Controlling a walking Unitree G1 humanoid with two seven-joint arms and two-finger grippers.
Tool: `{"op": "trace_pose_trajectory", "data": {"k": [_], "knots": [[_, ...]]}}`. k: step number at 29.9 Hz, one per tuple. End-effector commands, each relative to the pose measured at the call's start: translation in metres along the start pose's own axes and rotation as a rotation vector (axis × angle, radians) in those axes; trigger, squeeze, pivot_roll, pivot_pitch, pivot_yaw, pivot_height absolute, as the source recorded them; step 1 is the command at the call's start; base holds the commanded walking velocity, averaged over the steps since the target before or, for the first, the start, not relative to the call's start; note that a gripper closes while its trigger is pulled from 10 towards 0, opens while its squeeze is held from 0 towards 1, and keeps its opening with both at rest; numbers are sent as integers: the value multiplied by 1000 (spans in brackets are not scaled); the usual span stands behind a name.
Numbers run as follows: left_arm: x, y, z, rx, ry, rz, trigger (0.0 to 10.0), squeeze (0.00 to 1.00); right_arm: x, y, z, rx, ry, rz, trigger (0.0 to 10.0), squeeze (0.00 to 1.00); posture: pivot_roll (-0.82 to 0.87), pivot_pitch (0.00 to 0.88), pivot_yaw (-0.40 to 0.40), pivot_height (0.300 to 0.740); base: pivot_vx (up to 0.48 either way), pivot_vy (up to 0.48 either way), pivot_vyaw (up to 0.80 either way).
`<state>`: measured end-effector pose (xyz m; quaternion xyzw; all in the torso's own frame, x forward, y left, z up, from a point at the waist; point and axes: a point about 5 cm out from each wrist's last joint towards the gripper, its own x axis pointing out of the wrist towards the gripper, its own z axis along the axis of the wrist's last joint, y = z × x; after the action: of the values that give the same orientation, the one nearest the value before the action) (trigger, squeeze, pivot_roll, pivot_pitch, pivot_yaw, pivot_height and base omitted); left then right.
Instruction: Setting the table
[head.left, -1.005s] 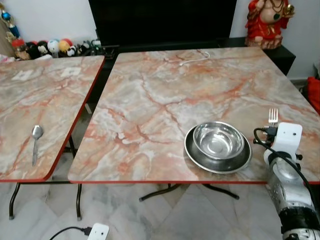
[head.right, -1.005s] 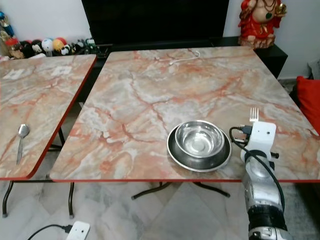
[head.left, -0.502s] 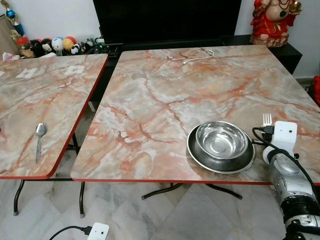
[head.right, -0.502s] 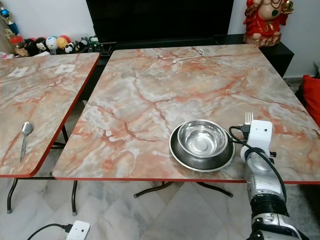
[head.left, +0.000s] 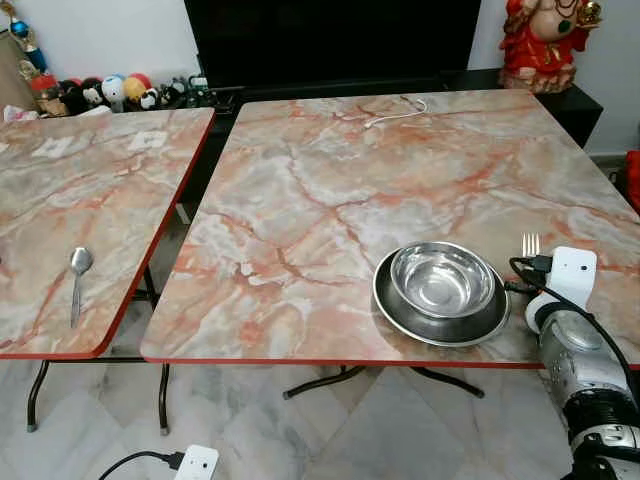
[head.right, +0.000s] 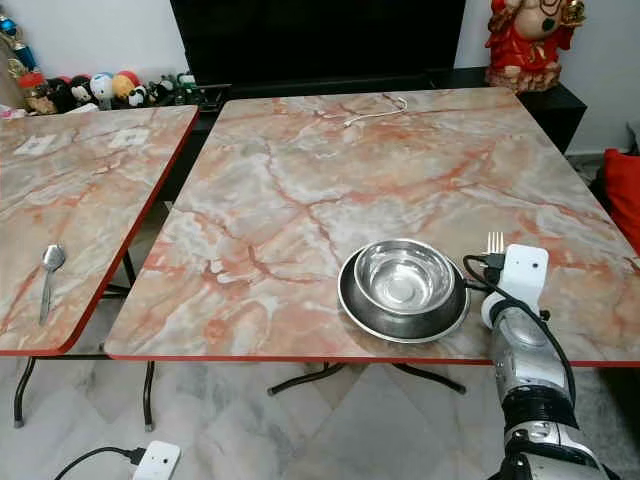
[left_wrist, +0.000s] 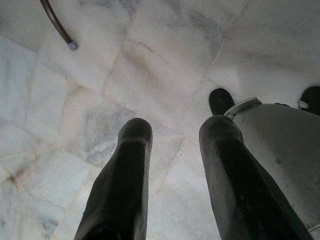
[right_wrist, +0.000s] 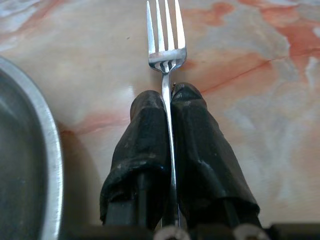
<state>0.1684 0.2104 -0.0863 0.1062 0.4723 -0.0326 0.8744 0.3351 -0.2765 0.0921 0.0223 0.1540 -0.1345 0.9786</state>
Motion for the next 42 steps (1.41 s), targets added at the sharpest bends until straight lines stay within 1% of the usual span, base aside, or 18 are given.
{"op": "trace_pose_trajectory", "data": {"k": [1,13,14,15,16,18,19,20,21,22,30,33,36,39,41,42], "knots": [[-1,4,-3,2,19,7,10000,0,2,4,2,16,-8,15,10000,0,-89,35,89,740,0,0,0],[-1,4,-3,3,18,7,10000,0,2,4,-3,19,7,12,10000,0,-88,36,87,740,0,0,0],[-1,4,-3,4,18,6,10000,0,2,4,-3,18,8,12,10000,502,-88,35,88,740,0,0,0],[-1,4,-3,4,19,6,10000,0,2,4,-3,18,8,13,10000,502,-87,35,88,740,0,0,0],[-1,4,-3,4,19,6,10000,0,2,4,-4,17,9,13,10000,533,-87,35,87,740,0,0,0],[-1,4,-3,4,19,6,10000,0,2,4,-5,15,13,9,10000,494,-87,35,87,740,0,0,0],[-1,4,-3,4,18,6,10000,0,2,4,-5,15,14,8,10000,494,-87,35,87,740,0,0,0],[-1,4,-3,4,18,6,10000,0,2,4,-5,14,14,7,10000,455,-85,35,87,740,0,0,0],[-1,4,-3,4,18,6,10000,0,2,4,-5,14,14,7,10000,455,-85,35,87,740,0,0,0],[-1,4,-3,3,18,7,10000,0,2,4,-5,10,15,4,10000,0,-86,35,87,740,0,0,0],[-1,4,-3,6,20,9,10000,0,3,4,-5,6,15,1,10000,0,-86,35,88,740,0,0,0],[-1,5,-3,5,20,9,10000,0,3,3,-3,5,-4,-14,10000,0,-85,35,88,740,0,0,0],[-1,5,-3,5,20,10,10000,0,2,2,3,3,-51,-37,10000,0,-84,35,88,740,0,0,0],[-1,5,-3,4,19,9,10000,0,1,2,14,-25,-133,-51,10000,0,-86,36,88,740,0,0,0],[-1,5,-3,4,19,8,10000,0,0,3,15,-25,-142,-50,10000,0,-86,36,88,740,0,0,0],[-1,5,-3,4,19,8,10000,0,-1,4,19,-23,-173,-53,10000,0,-87,35,88,740,0,0,0]]}}
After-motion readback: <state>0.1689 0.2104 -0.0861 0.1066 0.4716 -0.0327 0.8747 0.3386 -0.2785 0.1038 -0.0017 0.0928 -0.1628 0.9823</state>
